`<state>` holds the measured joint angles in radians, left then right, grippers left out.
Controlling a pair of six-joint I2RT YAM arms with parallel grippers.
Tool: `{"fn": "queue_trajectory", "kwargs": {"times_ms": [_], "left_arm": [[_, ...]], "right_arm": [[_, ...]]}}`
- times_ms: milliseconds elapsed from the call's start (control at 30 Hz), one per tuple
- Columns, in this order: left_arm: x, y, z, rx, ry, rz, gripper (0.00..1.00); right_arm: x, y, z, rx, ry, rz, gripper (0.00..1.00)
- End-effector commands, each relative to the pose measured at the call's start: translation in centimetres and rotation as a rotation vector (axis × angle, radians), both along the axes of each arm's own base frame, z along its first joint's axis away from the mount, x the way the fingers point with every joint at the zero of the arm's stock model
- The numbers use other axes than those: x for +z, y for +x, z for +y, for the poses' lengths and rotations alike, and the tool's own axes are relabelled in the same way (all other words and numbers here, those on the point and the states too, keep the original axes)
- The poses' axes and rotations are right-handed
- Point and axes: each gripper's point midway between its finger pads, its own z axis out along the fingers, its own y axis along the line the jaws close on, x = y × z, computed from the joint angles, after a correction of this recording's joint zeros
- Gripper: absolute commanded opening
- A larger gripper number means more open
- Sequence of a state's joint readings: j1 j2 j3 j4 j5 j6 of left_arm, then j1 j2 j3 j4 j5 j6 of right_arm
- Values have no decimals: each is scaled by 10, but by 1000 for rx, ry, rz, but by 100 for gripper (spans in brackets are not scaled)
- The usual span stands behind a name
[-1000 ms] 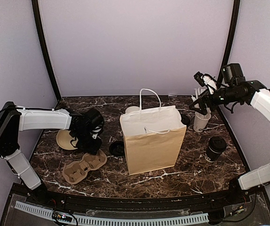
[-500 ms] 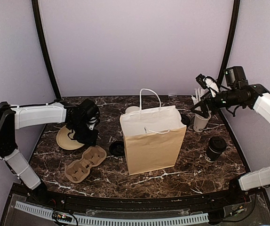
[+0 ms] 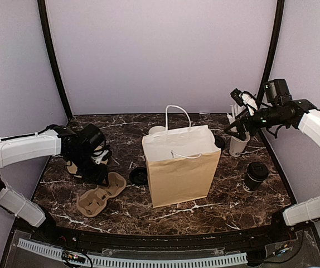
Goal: Pack the takeout coffee
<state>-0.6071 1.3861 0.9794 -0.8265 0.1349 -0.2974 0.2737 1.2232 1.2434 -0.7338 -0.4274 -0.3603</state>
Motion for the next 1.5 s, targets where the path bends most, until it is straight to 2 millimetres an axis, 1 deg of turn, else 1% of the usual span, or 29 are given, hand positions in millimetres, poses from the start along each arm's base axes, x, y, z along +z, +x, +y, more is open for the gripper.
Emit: {"fn": "queue_trajectory", "kwargs": {"times_ms": [0, 67, 167, 267, 367, 500, 700, 767, 867, 967, 1033, 1100, 1233, 1400, 1467], "left_arm": [[-23, -32, 21, 15, 94, 140, 44], [-24, -35, 21, 10, 94, 151, 45], [-23, -35, 14, -10, 64, 149, 48], [-23, -33, 11, -23, 72, 147, 48], [-27, -33, 9, -42, 98, 154, 43], [-33, -30, 12, -44, 163, 159, 38], [-35, -25, 13, -42, 199, 145, 36], [-32, -25, 12, -44, 200, 141, 35], [-23, -26, 6, -60, 182, 125, 34], [-17, -24, 8, -59, 189, 96, 36], [-20, -24, 13, -56, 215, 94, 41], [-24, -26, 16, -55, 233, 108, 43], [-31, -29, 18, -55, 246, 128, 42], [-34, -27, 17, -61, 252, 131, 41], [-37, -29, 16, -68, 250, 146, 41]], "right_arm": [[17, 2, 1, 7, 26, -49, 98], [16, 2, 1, 8, 26, -50, 98], [13, 3, 2, 13, 27, -41, 98], [11, 4, 4, 18, 29, -31, 98], [13, 5, 4, 19, 31, -35, 98], [12, 4, 4, 18, 28, -34, 98], [8, 4, 3, 16, 24, -31, 98], [9, 4, 3, 17, 24, -31, 98], [10, 5, 4, 21, 28, -26, 99], [10, 6, 6, 26, 33, -20, 99], [10, 7, 7, 28, 36, -17, 99], [11, 7, 7, 28, 36, -16, 99], [12, 7, 7, 29, 36, -16, 99], [12, 7, 7, 28, 35, -12, 99], [13, 6, 7, 28, 34, -16, 99]]}}
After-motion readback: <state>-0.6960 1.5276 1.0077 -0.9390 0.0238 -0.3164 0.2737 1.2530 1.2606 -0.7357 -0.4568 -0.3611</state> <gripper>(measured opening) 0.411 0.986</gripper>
